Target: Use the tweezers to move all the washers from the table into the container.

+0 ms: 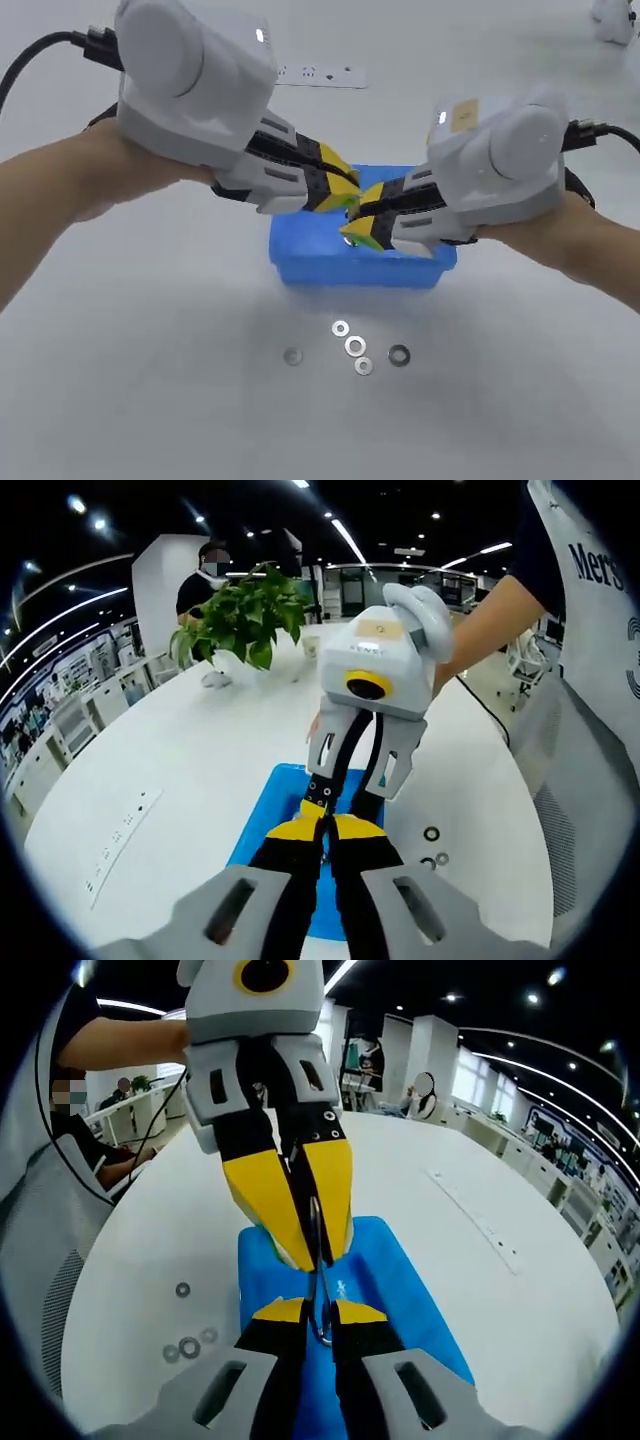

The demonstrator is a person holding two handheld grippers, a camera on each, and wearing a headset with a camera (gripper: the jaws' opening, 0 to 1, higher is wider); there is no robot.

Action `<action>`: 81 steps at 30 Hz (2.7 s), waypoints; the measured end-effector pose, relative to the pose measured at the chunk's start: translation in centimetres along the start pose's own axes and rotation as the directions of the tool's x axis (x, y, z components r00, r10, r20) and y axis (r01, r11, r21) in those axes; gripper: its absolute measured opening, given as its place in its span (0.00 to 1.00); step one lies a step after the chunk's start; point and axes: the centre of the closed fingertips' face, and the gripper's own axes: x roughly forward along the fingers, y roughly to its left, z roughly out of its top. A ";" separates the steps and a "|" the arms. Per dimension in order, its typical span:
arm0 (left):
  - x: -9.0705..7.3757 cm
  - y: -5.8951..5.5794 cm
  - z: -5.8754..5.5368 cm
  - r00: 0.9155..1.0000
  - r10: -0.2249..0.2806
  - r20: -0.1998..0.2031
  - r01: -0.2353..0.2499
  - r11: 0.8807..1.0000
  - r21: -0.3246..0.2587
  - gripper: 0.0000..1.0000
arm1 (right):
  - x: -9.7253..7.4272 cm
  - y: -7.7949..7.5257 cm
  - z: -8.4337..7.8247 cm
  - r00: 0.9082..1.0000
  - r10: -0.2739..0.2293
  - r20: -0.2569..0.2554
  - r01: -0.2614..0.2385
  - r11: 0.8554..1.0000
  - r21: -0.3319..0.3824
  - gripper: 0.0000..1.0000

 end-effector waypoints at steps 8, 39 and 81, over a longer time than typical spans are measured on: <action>-0.1 0.0 -0.2 1.000 0.002 0.005 -0.002 1.000 -0.009 0.07 | 0.0 0.1 0.0 1.000 0.001 -0.001 -0.001 1.000 0.003 0.10; -6.1 -5.3 4.2 0.999 -0.050 -0.009 0.051 0.992 0.116 0.06 | -3.7 4.9 6.1 0.997 -0.008 0.076 0.020 0.987 -0.157 0.11; -7.0 -11.4 -3.5 0.993 -0.073 -0.090 0.071 0.997 -0.024 0.06 | 1.1 13.5 2.7 0.994 0.102 0.039 -0.101 0.994 -0.049 0.11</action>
